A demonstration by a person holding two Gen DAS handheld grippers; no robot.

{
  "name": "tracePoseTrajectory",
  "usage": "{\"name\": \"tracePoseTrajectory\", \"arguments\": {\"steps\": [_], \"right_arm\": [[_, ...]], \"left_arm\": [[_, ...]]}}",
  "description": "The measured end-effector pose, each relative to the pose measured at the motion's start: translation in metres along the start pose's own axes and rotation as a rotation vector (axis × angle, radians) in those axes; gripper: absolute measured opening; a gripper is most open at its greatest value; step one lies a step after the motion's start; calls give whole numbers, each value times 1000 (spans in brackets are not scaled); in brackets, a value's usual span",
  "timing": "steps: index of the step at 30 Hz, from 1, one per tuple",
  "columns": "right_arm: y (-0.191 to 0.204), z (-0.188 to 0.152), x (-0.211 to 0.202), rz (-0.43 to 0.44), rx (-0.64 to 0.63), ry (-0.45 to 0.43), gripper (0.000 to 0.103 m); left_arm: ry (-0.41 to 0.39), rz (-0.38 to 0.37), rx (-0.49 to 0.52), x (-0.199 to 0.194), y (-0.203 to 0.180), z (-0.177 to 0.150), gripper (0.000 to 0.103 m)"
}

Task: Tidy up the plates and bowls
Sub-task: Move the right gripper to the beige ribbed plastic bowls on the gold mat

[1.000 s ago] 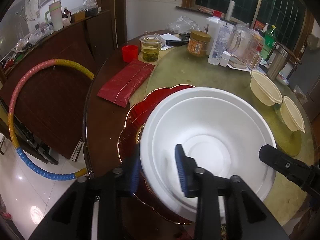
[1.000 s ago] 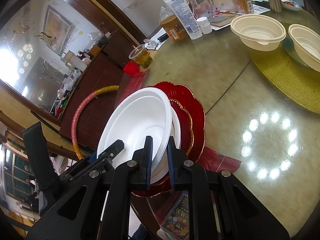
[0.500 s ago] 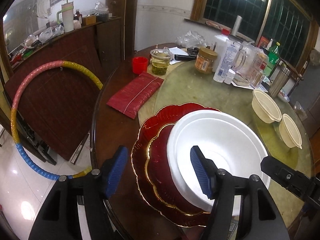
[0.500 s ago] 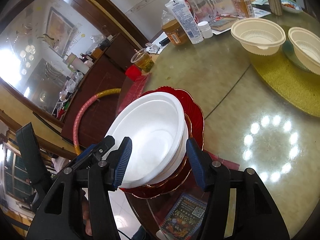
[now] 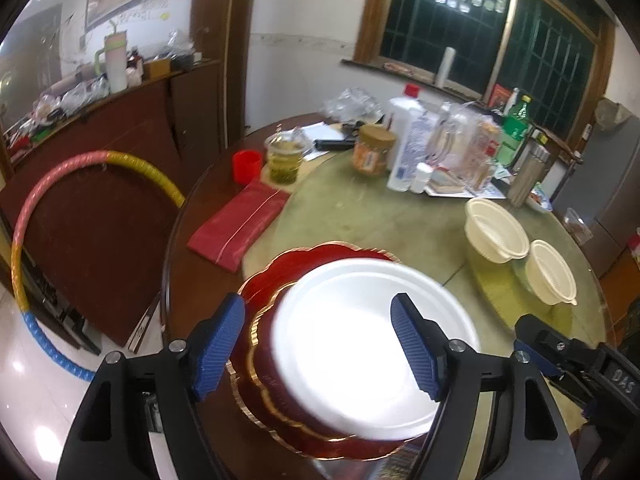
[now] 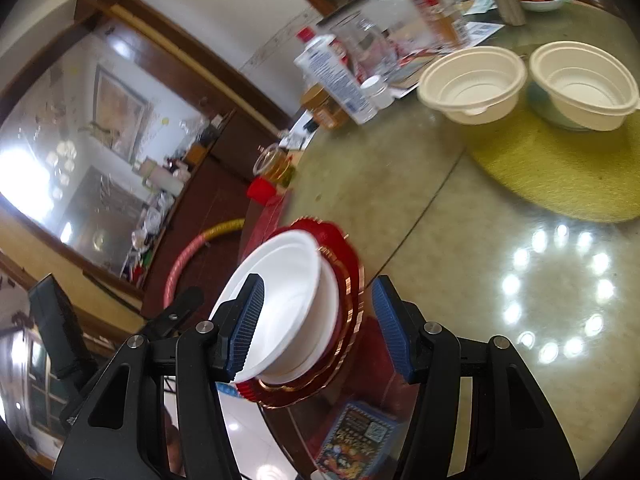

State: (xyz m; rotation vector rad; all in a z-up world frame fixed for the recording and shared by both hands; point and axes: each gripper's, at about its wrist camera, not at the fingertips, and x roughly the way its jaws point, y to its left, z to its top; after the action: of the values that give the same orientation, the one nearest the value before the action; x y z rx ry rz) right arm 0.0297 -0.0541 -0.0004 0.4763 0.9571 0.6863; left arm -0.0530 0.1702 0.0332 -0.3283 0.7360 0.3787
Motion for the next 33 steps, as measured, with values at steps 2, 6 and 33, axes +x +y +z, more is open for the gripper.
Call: {"name": "tracePoseTrajectory", "arguments": {"steps": [2, 6, 33], "right_arm": [[-11, 3, -7, -1, 29, -19, 57], [-33, 11, -17, -16, 79, -46, 79], [-187, 51, -70, 189, 462, -221, 83]], "left_arm": [[-12, -19, 12, -3, -12, 4, 79], [-10, -55, 50, -1, -42, 10, 80], [120, -40, -113, 133, -190, 33, 80]]}}
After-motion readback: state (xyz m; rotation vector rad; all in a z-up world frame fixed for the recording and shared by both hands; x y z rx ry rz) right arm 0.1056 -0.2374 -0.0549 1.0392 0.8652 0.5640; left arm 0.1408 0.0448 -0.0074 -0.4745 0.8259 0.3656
